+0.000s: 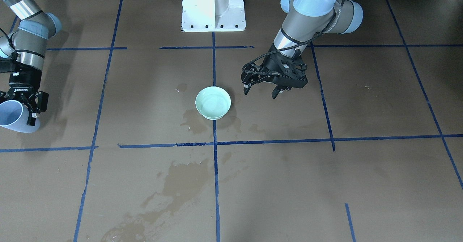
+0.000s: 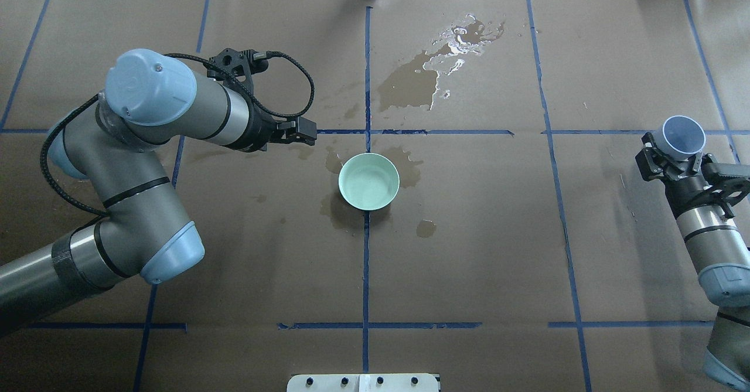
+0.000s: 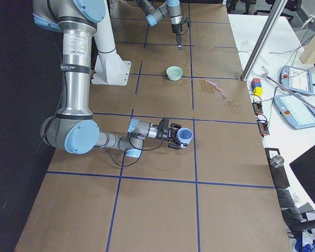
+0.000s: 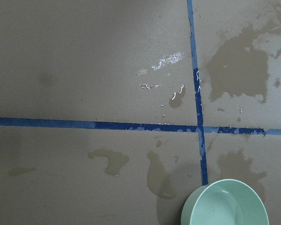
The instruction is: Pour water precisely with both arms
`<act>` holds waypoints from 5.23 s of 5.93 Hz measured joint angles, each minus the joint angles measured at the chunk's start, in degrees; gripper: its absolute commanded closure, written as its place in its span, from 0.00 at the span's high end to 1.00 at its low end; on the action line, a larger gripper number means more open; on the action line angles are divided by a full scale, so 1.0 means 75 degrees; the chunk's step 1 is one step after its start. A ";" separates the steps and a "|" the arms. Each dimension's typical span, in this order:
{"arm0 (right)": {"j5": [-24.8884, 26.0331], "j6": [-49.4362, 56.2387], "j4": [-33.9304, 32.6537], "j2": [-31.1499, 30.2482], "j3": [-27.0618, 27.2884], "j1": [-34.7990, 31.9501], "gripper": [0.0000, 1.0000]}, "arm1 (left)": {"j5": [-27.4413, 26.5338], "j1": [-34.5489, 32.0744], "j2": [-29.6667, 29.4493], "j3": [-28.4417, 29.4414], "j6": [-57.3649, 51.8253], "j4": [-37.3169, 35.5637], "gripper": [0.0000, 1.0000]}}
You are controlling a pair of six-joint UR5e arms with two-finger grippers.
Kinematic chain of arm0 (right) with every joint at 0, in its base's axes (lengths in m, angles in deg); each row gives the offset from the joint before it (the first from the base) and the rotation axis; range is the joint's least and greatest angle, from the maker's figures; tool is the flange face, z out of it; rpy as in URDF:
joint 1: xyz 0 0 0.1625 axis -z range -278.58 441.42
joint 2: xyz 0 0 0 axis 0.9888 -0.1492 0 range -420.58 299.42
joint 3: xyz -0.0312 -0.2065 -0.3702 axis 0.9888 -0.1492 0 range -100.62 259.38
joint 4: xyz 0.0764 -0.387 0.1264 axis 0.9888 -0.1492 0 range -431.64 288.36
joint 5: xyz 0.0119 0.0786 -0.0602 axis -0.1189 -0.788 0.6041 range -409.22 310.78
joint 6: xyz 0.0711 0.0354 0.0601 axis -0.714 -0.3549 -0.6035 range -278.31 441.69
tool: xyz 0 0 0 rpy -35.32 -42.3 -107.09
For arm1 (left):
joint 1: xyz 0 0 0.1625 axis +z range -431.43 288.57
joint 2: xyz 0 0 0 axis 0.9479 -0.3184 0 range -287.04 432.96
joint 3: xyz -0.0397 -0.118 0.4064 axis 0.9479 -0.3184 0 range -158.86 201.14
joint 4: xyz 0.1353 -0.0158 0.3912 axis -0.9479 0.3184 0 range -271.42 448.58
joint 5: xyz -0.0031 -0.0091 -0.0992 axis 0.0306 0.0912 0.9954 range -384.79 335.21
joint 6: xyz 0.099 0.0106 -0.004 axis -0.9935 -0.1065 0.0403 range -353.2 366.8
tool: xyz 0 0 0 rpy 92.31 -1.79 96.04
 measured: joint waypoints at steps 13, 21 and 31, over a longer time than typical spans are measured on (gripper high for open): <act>-0.0006 -0.0035 0.0299 -0.0072 -0.0228 0.0238 1.00 | 0.0000 0.0004 -0.0009 -0.0081 0.0161 -0.0009 1.00; 0.0072 0.1516 0.1871 -0.0424 0.0384 0.0186 1.00 | -0.0004 0.0034 -0.0014 -0.0079 0.0274 -0.0006 1.00; -0.7577 0.2730 -0.0845 -0.0449 0.1892 -0.5296 1.00 | -0.0008 0.0826 -0.1127 0.0943 0.0829 -0.0986 1.00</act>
